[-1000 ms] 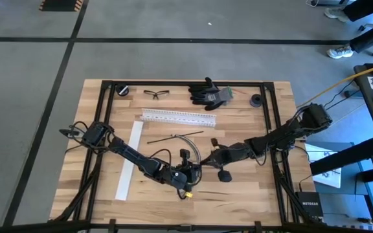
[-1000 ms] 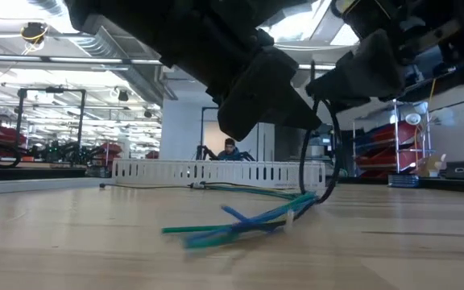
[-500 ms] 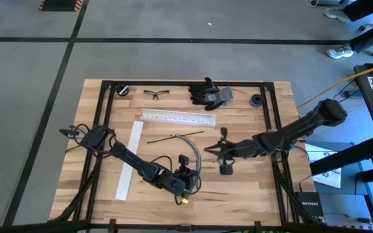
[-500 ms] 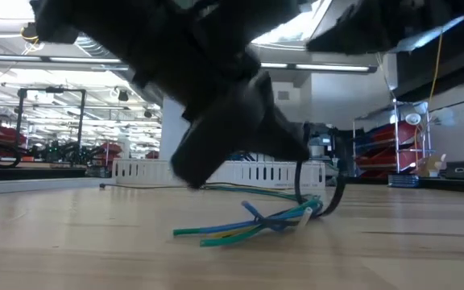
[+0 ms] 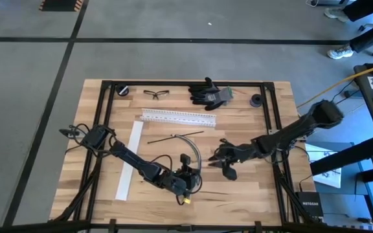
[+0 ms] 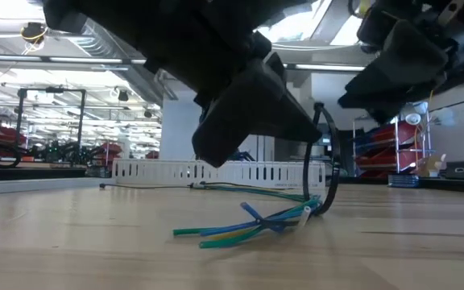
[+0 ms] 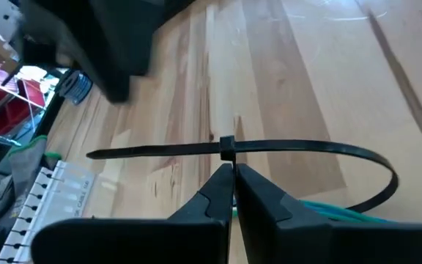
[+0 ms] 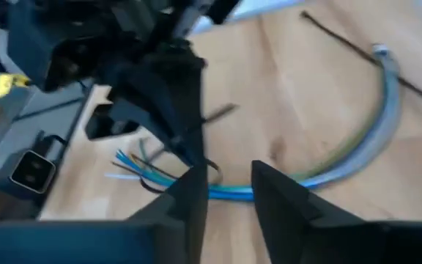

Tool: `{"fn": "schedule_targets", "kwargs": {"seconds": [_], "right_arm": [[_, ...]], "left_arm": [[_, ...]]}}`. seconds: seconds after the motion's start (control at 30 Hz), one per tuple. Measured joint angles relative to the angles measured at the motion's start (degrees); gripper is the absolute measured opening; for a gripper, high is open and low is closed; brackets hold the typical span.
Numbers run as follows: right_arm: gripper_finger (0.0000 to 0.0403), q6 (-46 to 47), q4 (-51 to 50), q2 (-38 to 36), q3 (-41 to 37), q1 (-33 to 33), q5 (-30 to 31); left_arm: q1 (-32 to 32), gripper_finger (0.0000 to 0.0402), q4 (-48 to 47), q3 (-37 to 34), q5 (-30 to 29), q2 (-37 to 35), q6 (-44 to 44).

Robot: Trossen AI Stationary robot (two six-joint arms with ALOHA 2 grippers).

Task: Ziptie cables
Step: Wrap the black zip tie on the cable

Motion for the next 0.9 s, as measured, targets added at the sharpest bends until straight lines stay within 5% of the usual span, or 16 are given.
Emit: {"fn": "schedule_targets", "kwargs": {"seconds": [0.27, 0.7, 0.9], "right_arm": [[0.0133, -0.5, 15.2, 13.1, 2.0, -0.1, -4.8], [0.0132, -2.6, 16.0, 14.2, 5.5, -0.1, -5.3], [0.0050, -7.4, 15.8, 14.8, 5.5, 0.0, -5.3]], "left_arm": [[0.0, 0.0000, 1.0, 0.0, 0.0, 0.0, 0.2], [0.0, 0.0000, 1.2, 0.0, 0.0, 0.0, 0.2], [0.0, 0.0000, 1.2, 0.0, 0.0, 0.0, 0.1]]}}
